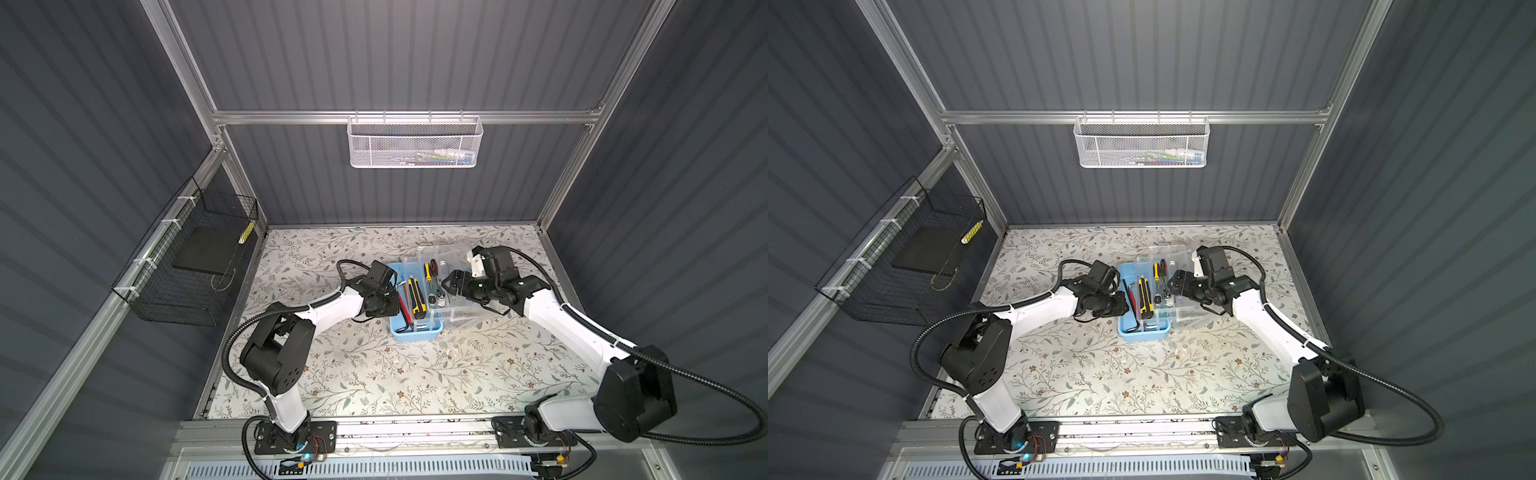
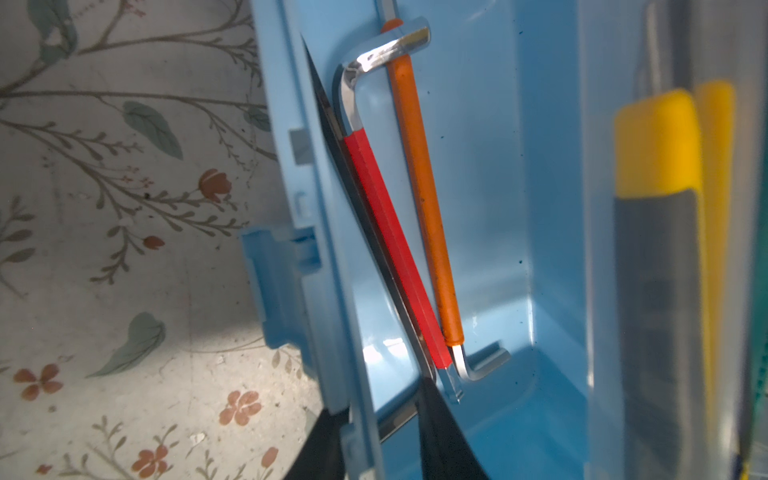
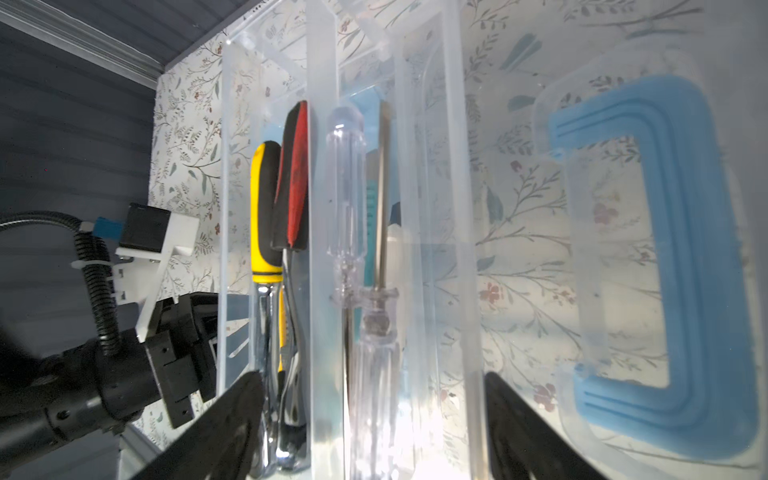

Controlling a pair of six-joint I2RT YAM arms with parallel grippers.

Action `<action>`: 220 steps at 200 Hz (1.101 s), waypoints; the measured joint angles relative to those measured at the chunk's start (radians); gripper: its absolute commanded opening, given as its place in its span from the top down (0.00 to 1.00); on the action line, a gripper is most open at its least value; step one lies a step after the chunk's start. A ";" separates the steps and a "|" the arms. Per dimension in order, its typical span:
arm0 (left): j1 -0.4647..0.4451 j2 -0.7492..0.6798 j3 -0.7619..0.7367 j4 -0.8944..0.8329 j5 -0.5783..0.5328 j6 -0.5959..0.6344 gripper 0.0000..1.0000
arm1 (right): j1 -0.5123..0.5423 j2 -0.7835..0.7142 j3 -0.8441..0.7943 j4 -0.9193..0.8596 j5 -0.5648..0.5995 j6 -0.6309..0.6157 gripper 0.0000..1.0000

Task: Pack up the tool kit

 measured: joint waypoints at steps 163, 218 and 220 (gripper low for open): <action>-0.002 -0.035 -0.062 0.055 0.025 0.023 0.56 | 0.274 0.231 0.315 -0.295 0.518 0.150 0.16; -0.006 -0.108 -0.119 0.082 0.014 0.042 0.53 | 0.324 0.288 0.379 -0.353 0.644 0.170 0.14; -0.006 -0.108 -0.119 0.082 0.014 0.042 0.53 | 0.324 0.290 0.381 -0.354 0.646 0.170 0.14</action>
